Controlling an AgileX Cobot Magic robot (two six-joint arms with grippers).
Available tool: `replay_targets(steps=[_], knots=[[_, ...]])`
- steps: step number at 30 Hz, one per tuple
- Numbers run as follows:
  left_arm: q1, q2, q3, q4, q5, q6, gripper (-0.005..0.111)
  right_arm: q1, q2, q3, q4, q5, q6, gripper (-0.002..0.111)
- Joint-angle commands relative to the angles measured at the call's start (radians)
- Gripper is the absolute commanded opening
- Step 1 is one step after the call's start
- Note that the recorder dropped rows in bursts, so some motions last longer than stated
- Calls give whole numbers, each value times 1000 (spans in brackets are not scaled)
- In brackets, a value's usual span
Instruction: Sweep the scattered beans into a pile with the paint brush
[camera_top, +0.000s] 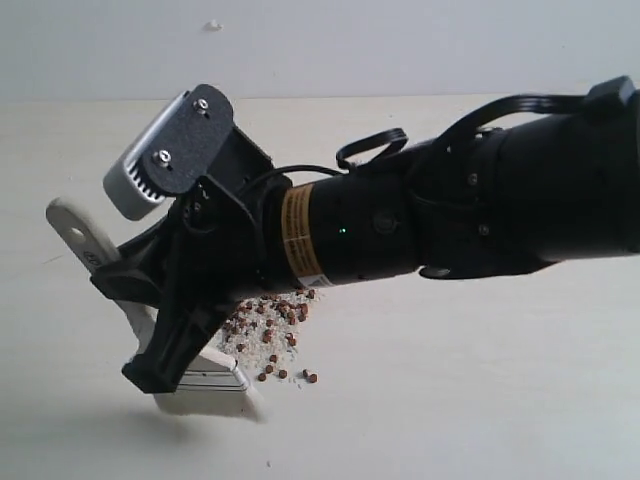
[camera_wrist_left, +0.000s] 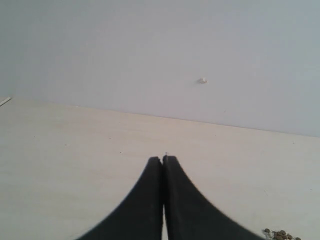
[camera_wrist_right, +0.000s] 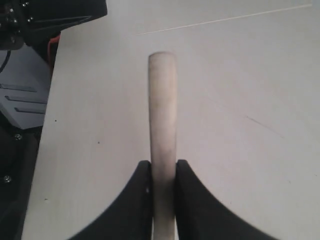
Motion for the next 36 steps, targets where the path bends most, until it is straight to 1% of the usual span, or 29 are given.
replay_targets(steps=[1,7,12,17,19,25,31,36], knots=[[3,-6,0,-4,-1,1,0,-7,22,43,204,-28,-208,0],[3,-6,0,-4,-1,1,0,-7,38,86,218,-31,-218,0],[3,-6,0,-4,-1,1,0,-61,20,158,212,-52,-218,0],[3,-6,0,-4,-1,1,0,-172,27,198,62,-265,-158,0],[3,-6,0,-4,-1,1,0,-206,41,198,57,-330,-162,0],[3,-6,0,-4,-1,1,0,-248,123,152,55,-320,-203,0],[3,-6,0,-4,-1,1,0,-255,203,56,42,-311,-206,0],[3,-6,0,-4,-1,1,0,-259,244,-17,37,-211,-221,0]])
